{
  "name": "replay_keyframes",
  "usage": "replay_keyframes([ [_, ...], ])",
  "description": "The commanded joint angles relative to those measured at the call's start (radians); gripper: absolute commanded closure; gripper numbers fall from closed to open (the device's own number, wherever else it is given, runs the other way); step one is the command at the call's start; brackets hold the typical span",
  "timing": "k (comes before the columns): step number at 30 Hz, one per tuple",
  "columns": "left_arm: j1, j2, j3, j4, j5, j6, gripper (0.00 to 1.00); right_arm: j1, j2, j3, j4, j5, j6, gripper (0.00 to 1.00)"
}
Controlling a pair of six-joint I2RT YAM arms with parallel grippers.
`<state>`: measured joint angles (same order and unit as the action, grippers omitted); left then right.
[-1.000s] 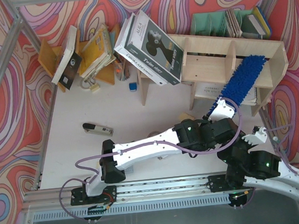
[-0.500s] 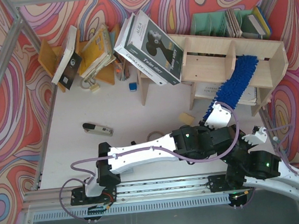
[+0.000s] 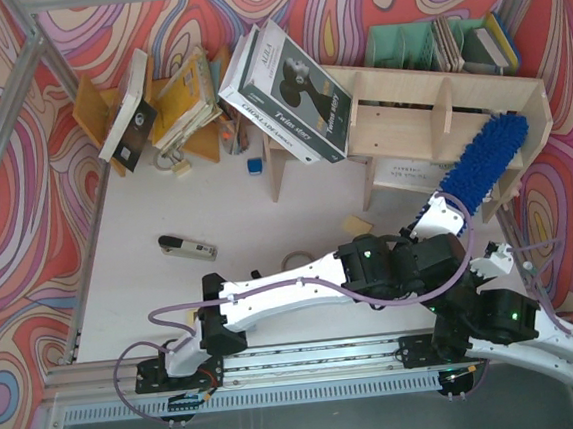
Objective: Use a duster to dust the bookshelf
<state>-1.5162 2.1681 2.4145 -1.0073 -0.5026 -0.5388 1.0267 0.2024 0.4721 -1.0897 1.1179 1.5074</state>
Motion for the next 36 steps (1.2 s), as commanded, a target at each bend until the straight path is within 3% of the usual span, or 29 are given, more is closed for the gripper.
replay_keyframes([
  [1, -0.035, 0.020, 0.013, 0.075, 0.082, 0.038, 1.00, -0.001, -0.002, 0.002, 0.017, 0.033, 0.004, 0.01],
  [12, -0.044, -0.203, -0.283, 0.192, -0.045, 0.037, 1.00, -0.001, 0.002, 0.003, 0.022, 0.033, -0.008, 0.01],
  [25, -0.115, -0.412, -0.548, 0.224, -0.198, 0.059, 1.00, -0.001, 0.004, 0.004, 0.024, 0.034, -0.011, 0.01],
  [36, -0.150, -0.661, -0.878, 0.264, -0.269, -0.018, 1.00, 0.000, -0.052, 0.008, 0.112, 0.009, -0.150, 0.01],
])
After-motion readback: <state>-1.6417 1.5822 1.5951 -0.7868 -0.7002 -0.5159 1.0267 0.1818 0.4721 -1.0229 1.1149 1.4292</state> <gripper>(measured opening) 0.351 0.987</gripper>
